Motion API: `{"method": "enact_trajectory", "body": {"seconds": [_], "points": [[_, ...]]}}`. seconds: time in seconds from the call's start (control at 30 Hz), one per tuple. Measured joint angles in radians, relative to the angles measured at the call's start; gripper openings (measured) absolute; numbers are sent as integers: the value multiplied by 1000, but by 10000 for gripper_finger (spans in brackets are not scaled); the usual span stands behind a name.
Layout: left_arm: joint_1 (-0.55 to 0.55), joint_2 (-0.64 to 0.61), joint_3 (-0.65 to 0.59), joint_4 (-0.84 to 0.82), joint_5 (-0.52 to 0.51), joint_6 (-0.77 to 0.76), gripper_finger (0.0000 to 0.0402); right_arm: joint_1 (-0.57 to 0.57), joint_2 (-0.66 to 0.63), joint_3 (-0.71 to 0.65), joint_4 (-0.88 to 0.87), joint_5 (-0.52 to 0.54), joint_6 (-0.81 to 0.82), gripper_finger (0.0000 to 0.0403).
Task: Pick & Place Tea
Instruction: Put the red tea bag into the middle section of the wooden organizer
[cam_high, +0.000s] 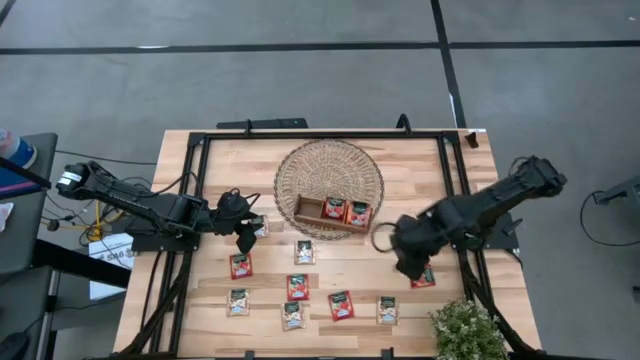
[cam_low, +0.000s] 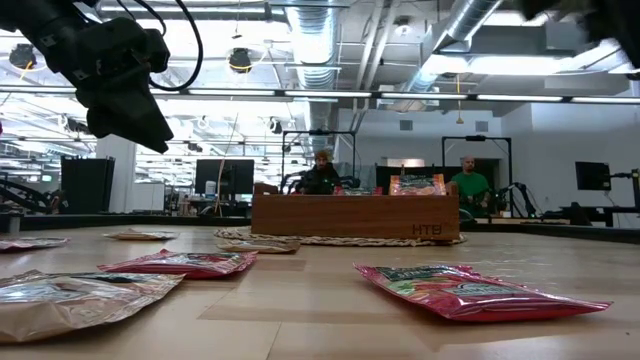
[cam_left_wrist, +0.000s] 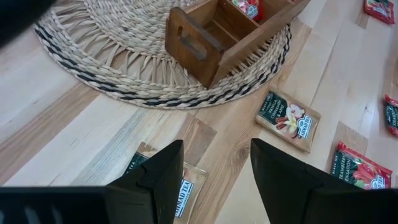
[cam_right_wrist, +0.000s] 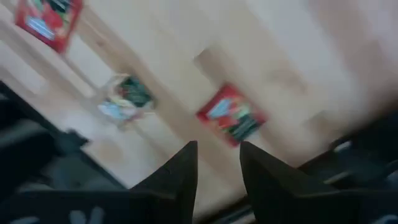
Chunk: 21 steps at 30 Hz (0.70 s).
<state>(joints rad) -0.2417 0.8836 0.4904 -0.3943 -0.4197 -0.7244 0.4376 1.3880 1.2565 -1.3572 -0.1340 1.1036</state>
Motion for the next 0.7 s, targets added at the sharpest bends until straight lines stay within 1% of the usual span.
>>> {"method": "enact_trajectory", "body": {"seconds": [0.13,0.3,0.5,0.7], "points": [[0,0,0,0,0,2,179,77,-67,-88,112,2,284,113],[0,0,0,0,0,2,179,145,-117,-197,227,-2,561,113],[0,0,0,0,0,3,179,215,-139,-332,326,-24,767,113],[0,0,0,0,0,33,179,242,-140,-429,391,-24,879,113]]}}
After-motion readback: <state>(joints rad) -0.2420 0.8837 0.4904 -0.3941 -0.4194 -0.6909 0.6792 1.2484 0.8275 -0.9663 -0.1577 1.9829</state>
